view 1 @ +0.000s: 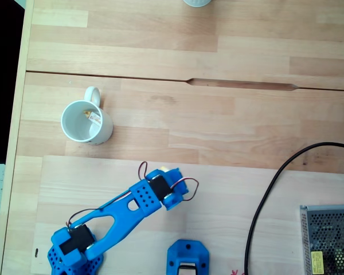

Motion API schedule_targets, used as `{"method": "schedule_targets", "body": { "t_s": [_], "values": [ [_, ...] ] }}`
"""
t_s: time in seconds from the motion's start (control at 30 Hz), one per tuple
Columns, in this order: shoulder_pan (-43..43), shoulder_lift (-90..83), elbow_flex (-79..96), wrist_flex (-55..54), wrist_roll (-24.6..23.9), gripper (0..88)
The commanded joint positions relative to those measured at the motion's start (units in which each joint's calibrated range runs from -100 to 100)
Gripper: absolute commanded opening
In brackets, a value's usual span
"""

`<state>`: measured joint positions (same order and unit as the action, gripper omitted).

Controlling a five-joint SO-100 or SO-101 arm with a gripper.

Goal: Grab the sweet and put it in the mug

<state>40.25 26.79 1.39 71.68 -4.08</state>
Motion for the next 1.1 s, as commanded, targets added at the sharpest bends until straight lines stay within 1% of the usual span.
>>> {"method": "schedule_targets", "body": {
  "t_s": [0.0, 0.1, 0.37, 0.5, 0.63, 0.8, 0.87, 1.07],
  "values": [
    [-0.3, -1.3, -7.4, 0.4, 0.0, 3.0],
    [-2.0, -1.3, -10.3, 0.3, 0.1, 3.0],
    [-12.3, -1.8, -11.6, 0.2, -0.3, 3.0],
    [-18.8, -2.0, -11.6, 0.2, -0.4, 3.0],
    [-24.9, -6.3, -12.2, 0.2, -0.4, 3.0],
    [-30.9, -12.3, -17.9, 0.8, -0.5, 3.0],
    [-32.3, -14.6, -20.4, 2.7, -0.1, 3.0],
    [-33.3, -15.2, -23.4, 13.5, -0.4, 3.0]
  ]
}}
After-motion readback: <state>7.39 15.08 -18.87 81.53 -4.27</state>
